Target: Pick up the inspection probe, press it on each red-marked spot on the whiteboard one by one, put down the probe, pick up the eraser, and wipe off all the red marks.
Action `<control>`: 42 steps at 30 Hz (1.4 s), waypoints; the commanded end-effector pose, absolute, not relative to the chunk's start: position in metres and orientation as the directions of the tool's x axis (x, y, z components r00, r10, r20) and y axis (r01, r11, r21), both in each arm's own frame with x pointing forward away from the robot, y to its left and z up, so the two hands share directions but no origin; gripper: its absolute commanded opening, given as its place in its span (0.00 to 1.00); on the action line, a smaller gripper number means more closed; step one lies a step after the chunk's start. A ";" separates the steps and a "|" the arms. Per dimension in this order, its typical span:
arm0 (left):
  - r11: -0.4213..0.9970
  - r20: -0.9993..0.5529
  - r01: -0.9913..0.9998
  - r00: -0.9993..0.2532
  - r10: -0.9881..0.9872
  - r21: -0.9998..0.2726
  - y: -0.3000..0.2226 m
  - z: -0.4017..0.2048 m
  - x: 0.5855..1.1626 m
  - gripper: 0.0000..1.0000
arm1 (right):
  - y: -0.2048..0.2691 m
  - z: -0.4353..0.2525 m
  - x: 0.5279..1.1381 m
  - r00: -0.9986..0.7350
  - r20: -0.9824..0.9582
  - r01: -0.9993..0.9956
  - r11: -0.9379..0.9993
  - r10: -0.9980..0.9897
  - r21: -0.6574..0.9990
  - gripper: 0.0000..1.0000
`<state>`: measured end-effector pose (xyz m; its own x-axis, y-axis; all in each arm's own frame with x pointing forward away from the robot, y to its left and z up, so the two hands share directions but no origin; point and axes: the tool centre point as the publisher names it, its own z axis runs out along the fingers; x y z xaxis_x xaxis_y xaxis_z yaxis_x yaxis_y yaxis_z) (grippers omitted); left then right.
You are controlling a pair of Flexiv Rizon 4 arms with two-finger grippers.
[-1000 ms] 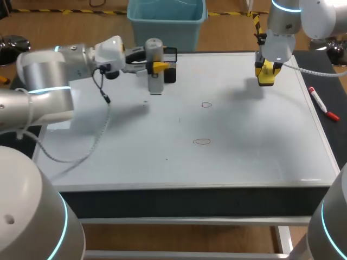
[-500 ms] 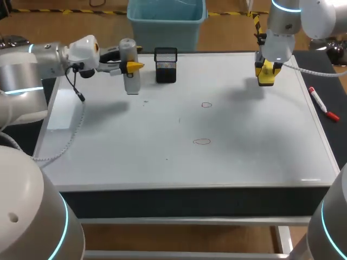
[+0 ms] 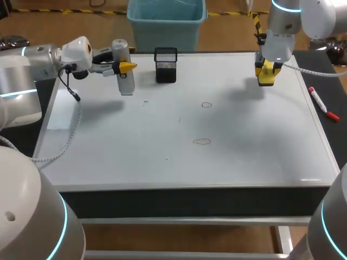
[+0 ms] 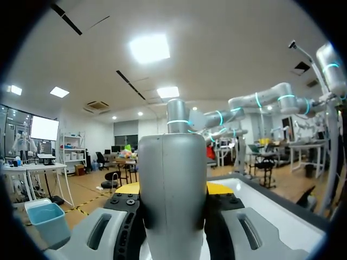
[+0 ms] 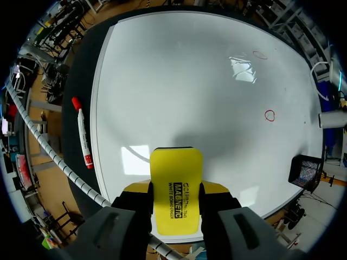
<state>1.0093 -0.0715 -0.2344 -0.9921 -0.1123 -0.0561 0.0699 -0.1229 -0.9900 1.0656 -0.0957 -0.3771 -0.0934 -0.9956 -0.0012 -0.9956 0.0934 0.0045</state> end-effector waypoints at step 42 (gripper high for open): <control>-0.122 -0.055 0.069 -0.992 -0.111 -0.990 -0.071 -0.233 1.009 0.00 | 0.112 -0.398 0.957 0.072 -0.024 -0.997 -0.073 -0.997 0.014 0.00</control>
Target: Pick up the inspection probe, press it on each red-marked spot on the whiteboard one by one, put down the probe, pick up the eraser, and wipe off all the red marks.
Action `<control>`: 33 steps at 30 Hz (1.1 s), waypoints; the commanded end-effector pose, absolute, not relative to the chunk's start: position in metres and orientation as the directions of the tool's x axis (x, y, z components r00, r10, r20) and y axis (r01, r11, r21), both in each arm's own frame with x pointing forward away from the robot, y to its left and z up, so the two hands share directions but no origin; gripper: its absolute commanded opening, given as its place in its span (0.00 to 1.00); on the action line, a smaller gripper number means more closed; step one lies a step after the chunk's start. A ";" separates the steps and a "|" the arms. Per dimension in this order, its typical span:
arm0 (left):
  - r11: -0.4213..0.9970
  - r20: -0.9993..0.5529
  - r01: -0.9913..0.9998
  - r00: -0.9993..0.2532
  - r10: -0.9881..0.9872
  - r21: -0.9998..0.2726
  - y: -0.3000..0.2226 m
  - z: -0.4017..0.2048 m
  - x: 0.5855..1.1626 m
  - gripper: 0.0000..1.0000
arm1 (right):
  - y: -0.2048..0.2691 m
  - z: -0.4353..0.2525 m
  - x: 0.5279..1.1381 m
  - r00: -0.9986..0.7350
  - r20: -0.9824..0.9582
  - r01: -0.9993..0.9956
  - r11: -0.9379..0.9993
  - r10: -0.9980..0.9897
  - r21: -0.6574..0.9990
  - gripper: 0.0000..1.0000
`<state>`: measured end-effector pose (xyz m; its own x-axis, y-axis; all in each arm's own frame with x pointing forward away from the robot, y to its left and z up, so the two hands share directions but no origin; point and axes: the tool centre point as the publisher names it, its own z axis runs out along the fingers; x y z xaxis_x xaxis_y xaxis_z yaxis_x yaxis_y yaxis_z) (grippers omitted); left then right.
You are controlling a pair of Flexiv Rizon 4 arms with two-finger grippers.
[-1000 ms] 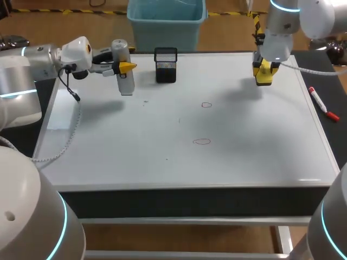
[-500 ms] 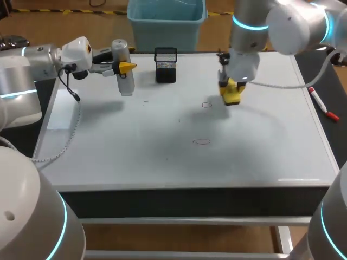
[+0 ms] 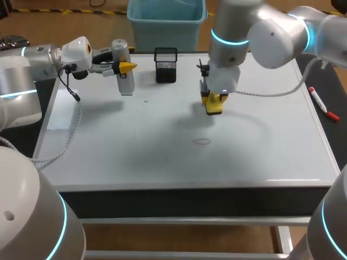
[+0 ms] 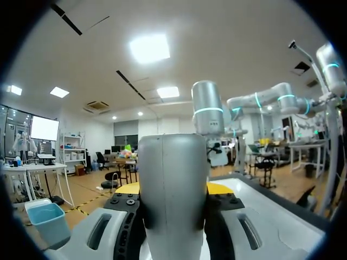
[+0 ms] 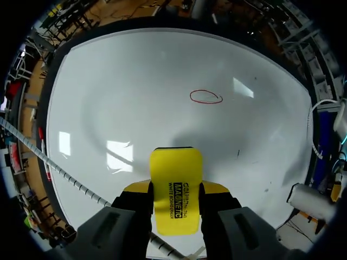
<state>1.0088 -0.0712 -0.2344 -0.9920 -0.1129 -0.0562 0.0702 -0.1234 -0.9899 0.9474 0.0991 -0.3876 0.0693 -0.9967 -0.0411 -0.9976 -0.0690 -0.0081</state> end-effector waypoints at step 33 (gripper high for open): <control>-0.122 -0.055 0.069 -0.992 -0.111 -0.990 -0.071 -0.233 1.009 0.00 | 0.081 -0.441 0.983 0.029 0.009 -0.996 -0.028 -1.000 0.080 0.00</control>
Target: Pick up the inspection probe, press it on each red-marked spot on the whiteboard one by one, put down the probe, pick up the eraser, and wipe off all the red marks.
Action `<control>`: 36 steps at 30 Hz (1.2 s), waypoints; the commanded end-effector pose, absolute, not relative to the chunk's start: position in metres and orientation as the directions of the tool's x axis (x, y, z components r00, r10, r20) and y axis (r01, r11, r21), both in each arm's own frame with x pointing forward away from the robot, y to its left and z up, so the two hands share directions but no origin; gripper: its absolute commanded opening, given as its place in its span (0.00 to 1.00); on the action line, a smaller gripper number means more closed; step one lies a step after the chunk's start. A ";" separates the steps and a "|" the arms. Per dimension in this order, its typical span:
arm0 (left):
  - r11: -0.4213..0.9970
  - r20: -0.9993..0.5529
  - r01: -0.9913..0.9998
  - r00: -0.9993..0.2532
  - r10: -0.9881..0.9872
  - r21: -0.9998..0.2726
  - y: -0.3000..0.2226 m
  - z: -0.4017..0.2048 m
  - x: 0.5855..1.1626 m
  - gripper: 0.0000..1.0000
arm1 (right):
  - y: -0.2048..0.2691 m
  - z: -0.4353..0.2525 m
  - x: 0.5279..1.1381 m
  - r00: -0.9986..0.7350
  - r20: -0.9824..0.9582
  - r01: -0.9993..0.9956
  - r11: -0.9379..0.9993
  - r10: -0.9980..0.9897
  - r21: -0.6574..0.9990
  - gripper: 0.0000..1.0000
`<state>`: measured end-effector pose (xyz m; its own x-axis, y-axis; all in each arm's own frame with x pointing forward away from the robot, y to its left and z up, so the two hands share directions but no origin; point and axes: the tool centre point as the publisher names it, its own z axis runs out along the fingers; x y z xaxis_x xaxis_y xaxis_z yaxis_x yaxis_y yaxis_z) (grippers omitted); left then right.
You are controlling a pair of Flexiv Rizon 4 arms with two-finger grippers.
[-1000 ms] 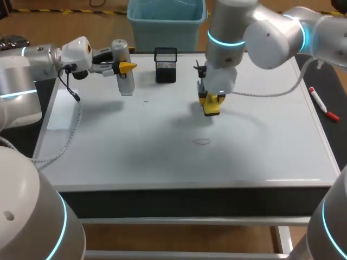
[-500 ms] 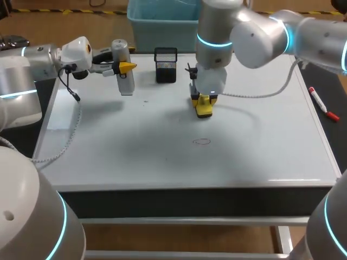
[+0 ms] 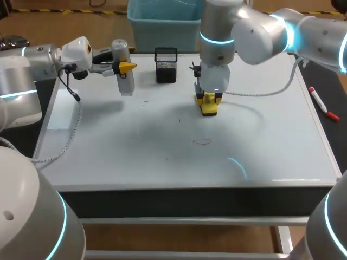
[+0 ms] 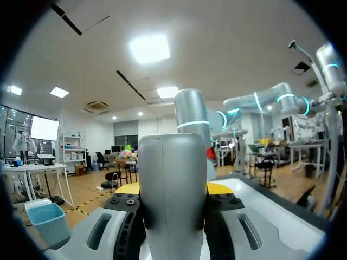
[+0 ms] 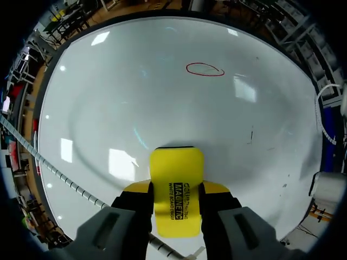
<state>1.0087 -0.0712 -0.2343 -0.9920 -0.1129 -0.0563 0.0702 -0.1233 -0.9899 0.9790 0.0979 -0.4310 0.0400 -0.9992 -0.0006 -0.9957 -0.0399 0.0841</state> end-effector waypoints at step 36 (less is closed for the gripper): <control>-0.122 -0.055 0.069 -0.992 -0.111 -0.990 -0.071 -0.233 1.009 0.00 | 0.013 -0.417 1.004 -0.052 0.059 -0.998 0.054 -0.997 0.033 0.00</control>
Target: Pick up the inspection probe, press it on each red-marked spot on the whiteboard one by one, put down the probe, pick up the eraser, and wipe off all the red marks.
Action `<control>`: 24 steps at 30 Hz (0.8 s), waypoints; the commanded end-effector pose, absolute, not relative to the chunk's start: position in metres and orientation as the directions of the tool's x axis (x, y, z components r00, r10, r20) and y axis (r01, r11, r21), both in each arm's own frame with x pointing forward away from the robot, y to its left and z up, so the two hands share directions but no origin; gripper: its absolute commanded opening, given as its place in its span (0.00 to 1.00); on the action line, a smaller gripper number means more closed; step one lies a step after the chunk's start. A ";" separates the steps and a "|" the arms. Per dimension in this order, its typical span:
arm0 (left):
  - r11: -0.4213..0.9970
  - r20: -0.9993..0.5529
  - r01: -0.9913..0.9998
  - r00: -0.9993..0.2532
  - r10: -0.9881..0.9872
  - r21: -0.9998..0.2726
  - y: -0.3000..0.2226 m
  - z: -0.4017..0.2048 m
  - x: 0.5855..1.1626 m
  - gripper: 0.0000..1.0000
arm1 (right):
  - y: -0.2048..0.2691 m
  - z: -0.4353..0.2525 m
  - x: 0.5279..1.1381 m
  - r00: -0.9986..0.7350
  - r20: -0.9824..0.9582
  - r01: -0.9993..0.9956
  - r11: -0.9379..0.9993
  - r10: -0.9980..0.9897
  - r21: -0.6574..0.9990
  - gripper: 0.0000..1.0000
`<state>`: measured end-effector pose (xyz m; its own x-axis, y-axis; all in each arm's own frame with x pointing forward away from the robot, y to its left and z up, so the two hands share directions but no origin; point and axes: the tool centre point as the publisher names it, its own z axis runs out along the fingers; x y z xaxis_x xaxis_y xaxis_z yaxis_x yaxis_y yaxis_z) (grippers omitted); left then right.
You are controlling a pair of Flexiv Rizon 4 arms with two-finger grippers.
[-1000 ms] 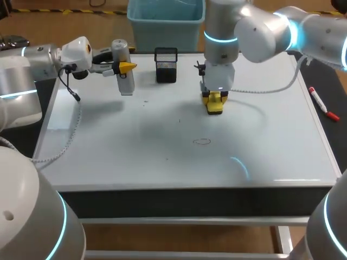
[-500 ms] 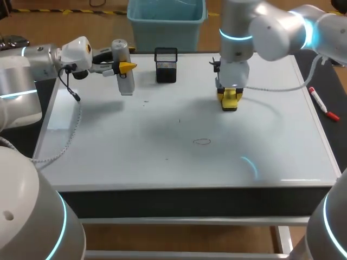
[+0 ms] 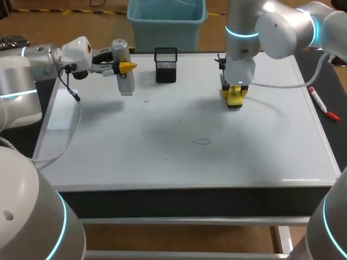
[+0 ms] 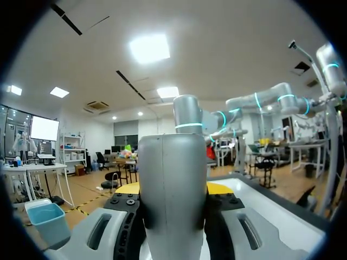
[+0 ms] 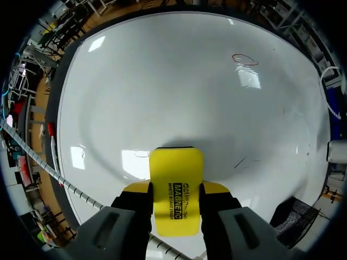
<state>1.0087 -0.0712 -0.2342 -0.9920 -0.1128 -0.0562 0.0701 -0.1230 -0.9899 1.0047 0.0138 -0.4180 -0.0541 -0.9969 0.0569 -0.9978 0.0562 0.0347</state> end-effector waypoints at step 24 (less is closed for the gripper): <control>-0.122 -0.055 0.069 -0.992 -0.111 -0.990 -0.071 -0.233 1.009 0.00 | -0.031 -0.415 1.053 -0.072 0.044 -0.996 0.074 -0.996 0.047 0.00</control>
<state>1.0086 -0.0712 -0.2342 -0.9920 -0.1128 -0.0563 0.0701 -0.1229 -0.9899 1.0381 -0.0202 -0.4140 -0.0725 -0.9961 0.0505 -0.9971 0.0737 0.0207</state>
